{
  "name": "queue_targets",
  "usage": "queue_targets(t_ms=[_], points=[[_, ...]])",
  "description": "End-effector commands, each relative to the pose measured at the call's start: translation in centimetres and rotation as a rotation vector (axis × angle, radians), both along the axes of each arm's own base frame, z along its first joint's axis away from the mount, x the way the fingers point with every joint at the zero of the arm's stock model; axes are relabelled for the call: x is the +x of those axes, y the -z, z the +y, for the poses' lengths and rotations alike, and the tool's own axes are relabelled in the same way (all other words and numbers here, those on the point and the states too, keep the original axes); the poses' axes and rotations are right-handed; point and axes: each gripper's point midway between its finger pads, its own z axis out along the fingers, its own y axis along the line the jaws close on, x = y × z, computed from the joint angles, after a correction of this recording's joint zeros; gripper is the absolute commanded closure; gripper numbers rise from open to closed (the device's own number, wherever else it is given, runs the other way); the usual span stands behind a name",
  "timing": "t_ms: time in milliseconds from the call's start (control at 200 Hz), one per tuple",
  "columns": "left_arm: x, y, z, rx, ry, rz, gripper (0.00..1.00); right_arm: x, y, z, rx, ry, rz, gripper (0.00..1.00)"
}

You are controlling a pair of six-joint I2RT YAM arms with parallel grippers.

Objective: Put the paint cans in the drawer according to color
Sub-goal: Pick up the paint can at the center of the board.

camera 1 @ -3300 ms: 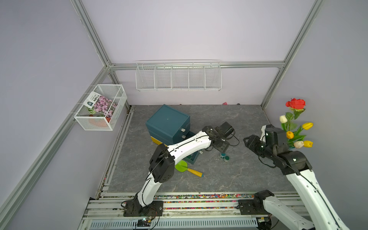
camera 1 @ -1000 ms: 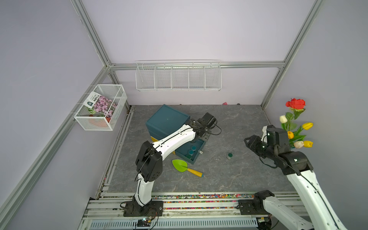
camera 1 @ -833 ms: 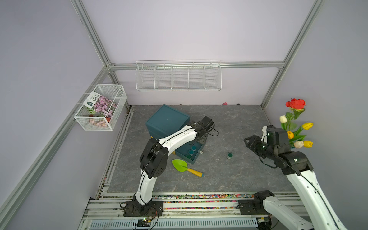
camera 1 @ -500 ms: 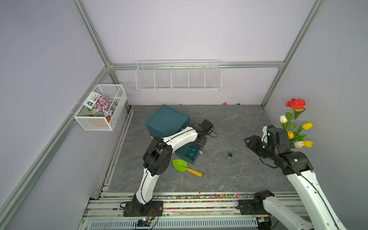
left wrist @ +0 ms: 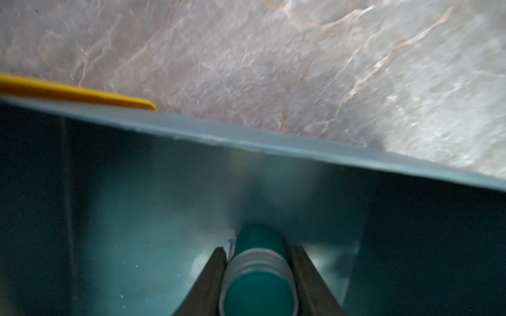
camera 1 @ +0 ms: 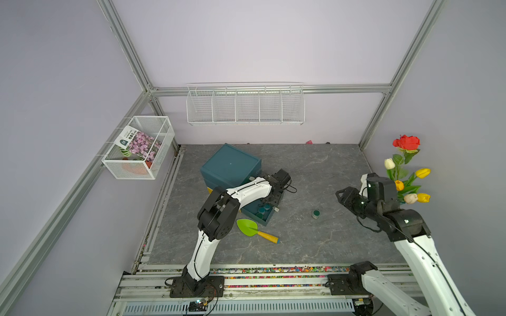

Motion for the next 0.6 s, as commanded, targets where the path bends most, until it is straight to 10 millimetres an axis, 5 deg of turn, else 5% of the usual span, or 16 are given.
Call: queue_targets(t_ms=[0, 65, 225, 355, 480, 595], points=[[-0.4, -1.4, 0.6, -0.011, -0.031, -0.008, 0.43, 0.1, 0.2, 0.1, 0.01, -0.004, -0.012, 0.51], [-0.1, -2.3, 0.4, -0.017, -0.036, -0.029, 0.33, 0.2, 0.2, 0.1, 0.011, -0.004, -0.014, 0.51], [0.8, -7.0, -1.3, -0.057, -0.026, -0.136, 0.29, 0.0, -0.1, 0.0, 0.005, -0.003, -0.017, 0.51], [-0.5, -10.7, -4.9, -0.132, 0.039, -0.18, 0.28, -0.1, -0.6, -0.4, -0.012, 0.006, -0.028, 0.51], [-4.1, -11.3, -10.5, -0.235, 0.205, -0.132, 0.23, -0.3, -1.4, -1.0, -0.036, 0.025, -0.045, 0.51], [-7.4, -9.3, -14.8, -0.306, 0.307, -0.013, 0.2, -0.6, -2.9, -1.6, -0.06, 0.044, -0.088, 0.5]])
